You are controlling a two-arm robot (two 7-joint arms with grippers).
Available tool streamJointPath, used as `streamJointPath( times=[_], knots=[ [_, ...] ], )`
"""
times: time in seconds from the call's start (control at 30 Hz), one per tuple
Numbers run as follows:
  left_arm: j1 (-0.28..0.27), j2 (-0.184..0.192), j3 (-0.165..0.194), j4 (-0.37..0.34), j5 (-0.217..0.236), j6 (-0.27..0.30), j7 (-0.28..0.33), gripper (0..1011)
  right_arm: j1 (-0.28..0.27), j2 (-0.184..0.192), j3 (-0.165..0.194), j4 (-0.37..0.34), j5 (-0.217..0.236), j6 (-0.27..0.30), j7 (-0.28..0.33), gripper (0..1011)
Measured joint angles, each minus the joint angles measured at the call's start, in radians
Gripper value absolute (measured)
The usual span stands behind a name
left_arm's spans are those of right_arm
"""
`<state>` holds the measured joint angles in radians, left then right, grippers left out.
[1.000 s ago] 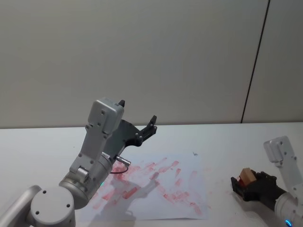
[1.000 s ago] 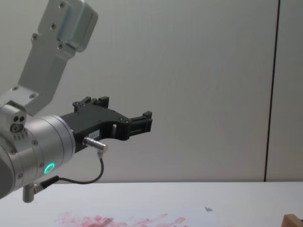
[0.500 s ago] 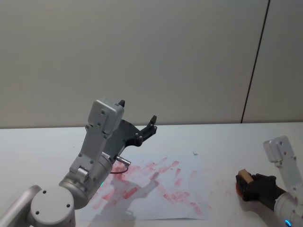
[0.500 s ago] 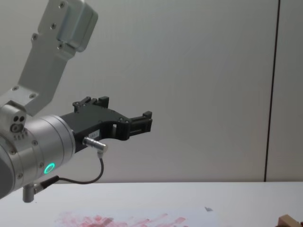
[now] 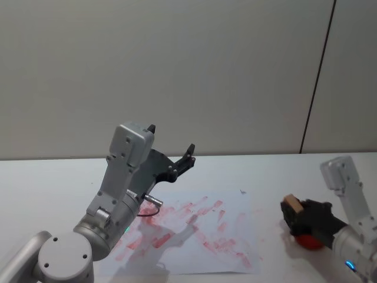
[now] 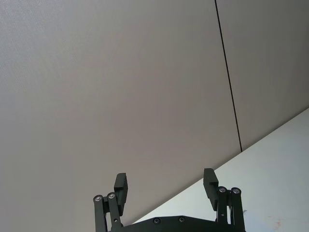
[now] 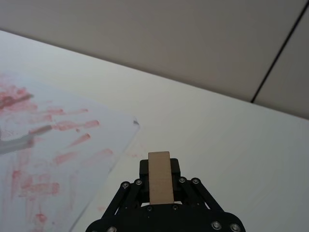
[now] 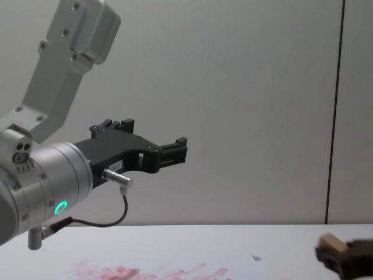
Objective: Use the one hand to pick up the stamp and affix it onto the A4 paper.
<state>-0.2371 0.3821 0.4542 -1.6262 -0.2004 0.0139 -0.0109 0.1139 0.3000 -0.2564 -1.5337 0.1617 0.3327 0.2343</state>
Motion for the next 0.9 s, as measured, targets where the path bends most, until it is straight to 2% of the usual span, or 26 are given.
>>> streamJointPath(
  times=[0.4, 0.57, 0.6, 0.9],
  knots=[
    [0.0, 0.0, 0.0, 0.0, 0.0, 0.0, 0.0, 1001, 0.067, -0.054, -0.033, 0.006, -0.009, -0.035, 0.099, 220],
    [0.0, 0.0, 0.0, 0.0, 0.0, 0.0, 0.0, 1001, 0.116, -0.1, -0.062, 0.05, -0.012, -0.027, 0.156, 220],
    [0.0, 0.0, 0.0, 0.0, 0.0, 0.0, 0.0, 1001, 0.116, -0.1, -0.062, 0.05, -0.012, -0.027, 0.156, 220],
    [0.0, 0.0, 0.0, 0.0, 0.0, 0.0, 0.0, 1001, 0.195, -0.175, -0.109, 0.169, -0.024, 0.013, 0.228, 220]
  ],
)
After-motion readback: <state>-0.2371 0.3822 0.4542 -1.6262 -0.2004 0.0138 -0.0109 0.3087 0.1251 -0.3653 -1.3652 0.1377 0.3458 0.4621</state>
